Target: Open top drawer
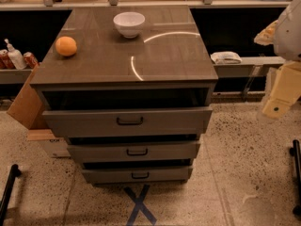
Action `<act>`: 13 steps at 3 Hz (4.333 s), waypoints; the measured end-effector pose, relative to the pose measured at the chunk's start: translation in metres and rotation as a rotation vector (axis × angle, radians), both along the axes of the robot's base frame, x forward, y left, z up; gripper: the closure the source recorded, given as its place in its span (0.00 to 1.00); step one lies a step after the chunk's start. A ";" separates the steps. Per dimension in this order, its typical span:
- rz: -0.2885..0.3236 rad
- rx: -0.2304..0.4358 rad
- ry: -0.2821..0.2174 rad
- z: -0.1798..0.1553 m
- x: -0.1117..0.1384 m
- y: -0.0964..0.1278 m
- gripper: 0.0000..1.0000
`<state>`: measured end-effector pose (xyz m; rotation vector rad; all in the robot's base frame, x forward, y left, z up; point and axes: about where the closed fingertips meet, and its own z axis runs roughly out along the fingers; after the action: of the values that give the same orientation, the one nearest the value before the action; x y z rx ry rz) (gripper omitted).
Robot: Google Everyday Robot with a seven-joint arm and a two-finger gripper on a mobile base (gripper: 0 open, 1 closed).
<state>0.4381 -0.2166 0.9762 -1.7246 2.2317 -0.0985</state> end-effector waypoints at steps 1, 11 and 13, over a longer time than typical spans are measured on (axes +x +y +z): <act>0.005 0.003 0.001 -0.003 0.001 0.001 0.00; 0.326 0.227 0.098 -0.278 0.095 0.097 0.00; 0.330 0.259 0.094 -0.299 0.128 0.117 0.00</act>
Offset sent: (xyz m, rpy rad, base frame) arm 0.0080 0.0051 -0.0375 0.0362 0.0375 0.0552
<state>0.5661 -0.0996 0.6774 -1.9497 1.8875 0.3381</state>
